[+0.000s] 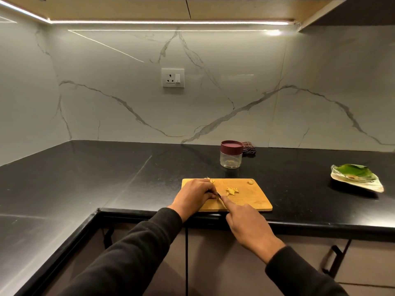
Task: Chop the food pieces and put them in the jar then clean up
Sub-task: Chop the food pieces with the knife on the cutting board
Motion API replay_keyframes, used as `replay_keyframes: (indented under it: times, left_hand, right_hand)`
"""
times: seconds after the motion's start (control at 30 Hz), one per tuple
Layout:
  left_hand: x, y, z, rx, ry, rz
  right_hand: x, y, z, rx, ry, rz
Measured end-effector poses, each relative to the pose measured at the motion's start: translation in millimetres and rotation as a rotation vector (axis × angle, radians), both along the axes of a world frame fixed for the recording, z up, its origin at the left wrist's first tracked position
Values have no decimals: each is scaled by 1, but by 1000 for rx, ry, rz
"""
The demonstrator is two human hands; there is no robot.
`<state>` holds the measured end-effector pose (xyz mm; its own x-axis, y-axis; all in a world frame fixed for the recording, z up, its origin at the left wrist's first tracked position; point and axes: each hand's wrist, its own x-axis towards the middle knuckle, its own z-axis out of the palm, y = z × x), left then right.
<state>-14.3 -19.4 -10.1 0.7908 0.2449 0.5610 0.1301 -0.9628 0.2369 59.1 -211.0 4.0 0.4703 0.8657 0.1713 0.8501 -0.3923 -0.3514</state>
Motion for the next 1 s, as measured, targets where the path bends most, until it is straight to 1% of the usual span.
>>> replay_keyframes:
  times: [0.4,0.63,0.77,1.0]
  left_hand:
    - [1,2,-1,-12,9,6]
    - [1,1,0,-24,12,1]
    - [0,2,0,12,61,-16]
    - [4,4,4,63,212,-33]
  right_hand:
    - [-4,-17,-5,-21,-21,-7]
    - [-3,-33,-1,-31,-166,-19]
    - [0,-38,-3,-25,-198,-13]
    - [-2,-36,-5,-41,-198,-33]
